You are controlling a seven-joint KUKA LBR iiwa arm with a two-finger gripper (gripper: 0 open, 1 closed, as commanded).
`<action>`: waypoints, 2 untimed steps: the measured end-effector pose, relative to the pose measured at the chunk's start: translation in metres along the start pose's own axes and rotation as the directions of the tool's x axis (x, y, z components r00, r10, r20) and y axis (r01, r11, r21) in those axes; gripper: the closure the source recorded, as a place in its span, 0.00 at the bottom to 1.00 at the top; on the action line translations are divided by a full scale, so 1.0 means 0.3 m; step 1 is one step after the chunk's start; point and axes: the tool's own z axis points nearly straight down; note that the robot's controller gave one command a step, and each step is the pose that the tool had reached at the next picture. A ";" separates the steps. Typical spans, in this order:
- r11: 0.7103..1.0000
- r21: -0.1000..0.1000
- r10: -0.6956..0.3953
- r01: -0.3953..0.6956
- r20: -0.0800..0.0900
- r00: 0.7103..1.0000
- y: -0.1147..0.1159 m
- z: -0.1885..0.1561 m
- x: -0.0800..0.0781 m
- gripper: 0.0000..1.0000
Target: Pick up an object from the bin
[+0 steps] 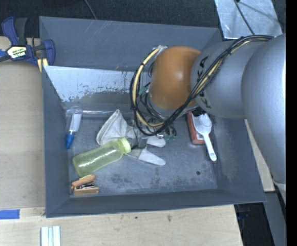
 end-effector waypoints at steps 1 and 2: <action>1.000 0.000 0.003 -0.003 0.002 1.000 -0.001 -0.009 -0.015 1.00; 0.999 0.000 -0.036 0.036 0.000 0.999 0.059 -0.517 0.009 1.00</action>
Offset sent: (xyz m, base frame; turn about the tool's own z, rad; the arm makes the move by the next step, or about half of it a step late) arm -0.0061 0.0178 0.1542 -0.0366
